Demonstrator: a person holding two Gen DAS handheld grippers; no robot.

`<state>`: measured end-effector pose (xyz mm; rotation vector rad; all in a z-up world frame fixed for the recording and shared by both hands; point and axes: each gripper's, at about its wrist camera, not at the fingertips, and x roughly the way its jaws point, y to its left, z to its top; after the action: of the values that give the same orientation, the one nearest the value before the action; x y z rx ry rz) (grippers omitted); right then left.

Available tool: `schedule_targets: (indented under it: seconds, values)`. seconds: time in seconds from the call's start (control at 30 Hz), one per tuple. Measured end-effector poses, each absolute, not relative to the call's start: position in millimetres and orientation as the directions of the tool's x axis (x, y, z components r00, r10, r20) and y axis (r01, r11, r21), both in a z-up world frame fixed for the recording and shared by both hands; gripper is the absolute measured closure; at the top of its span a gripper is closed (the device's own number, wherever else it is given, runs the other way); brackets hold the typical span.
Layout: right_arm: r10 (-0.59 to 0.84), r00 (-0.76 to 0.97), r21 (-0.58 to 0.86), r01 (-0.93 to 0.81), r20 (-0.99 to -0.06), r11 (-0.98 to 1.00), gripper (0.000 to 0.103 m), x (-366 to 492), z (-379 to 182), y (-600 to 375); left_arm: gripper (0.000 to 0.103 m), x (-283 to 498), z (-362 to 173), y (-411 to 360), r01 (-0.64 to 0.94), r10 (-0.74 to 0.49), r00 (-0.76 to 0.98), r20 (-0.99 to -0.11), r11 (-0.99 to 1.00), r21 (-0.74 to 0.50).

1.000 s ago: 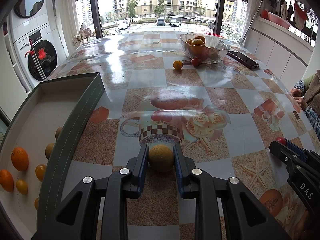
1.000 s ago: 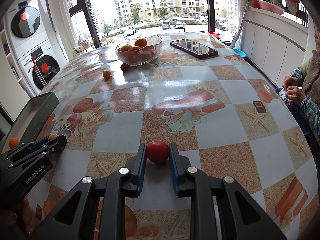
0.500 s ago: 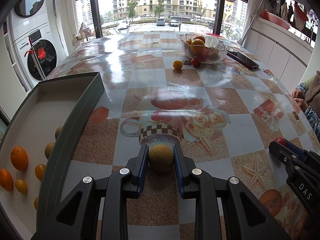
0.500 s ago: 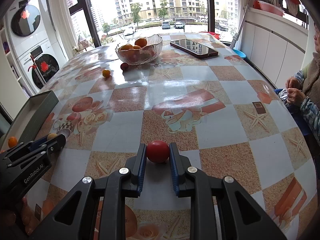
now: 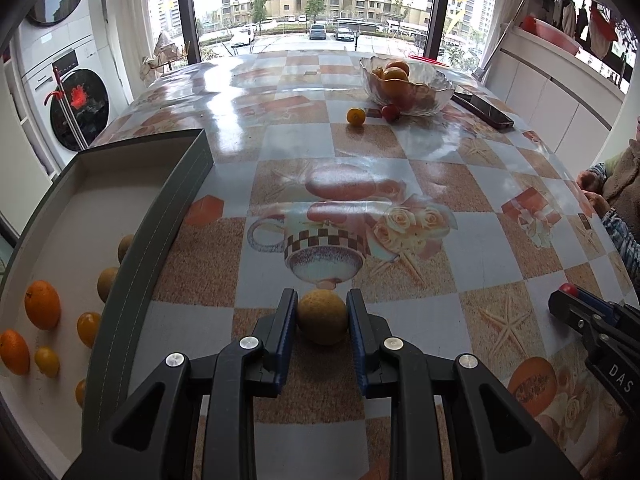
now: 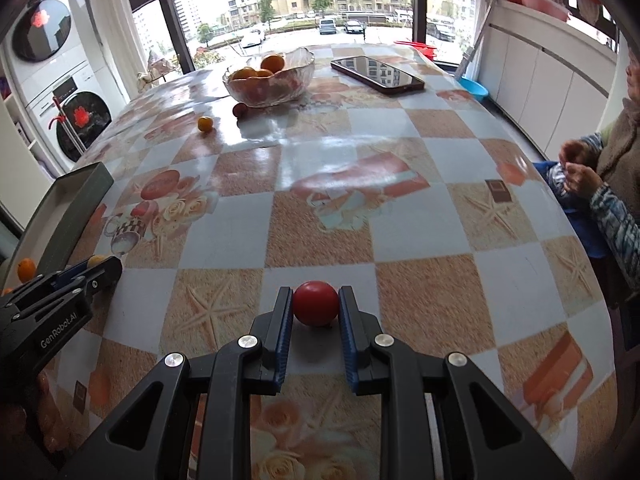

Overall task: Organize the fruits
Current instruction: 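Hold the brown fruit and red tomato closed in both tools above the table, then carry both fruits over the white tray and open both tools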

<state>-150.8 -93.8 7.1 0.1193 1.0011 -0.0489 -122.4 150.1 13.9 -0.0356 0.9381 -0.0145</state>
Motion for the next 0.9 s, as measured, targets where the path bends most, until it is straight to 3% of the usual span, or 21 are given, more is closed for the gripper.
schedule_targets:
  seconds: [0.27, 0.53, 0.9]
  values:
    - [0.037, 0.523, 0.107, 0.105, -0.852, 0.989, 0.078, -154, 15, -93, 0.077, -129, 21, 162, 0.0, -0.08, 0.581, -0.81, 0.995, -0.098]
    - [0.123, 0.562, 0.13, -0.028, -0.818, 0.991, 0.078, -131, 46, -43, 0.077, -141, 57, 204, -0.027, -0.062, 0.641, -0.765, 0.994, -0.102]
    - [0.138, 0.514, 0.117, -0.073, -0.846, 0.99, 0.078, -131, 34, -17, 0.077, -164, 57, 215, -0.014, -0.075, 0.657, -0.75, 0.994, -0.112]
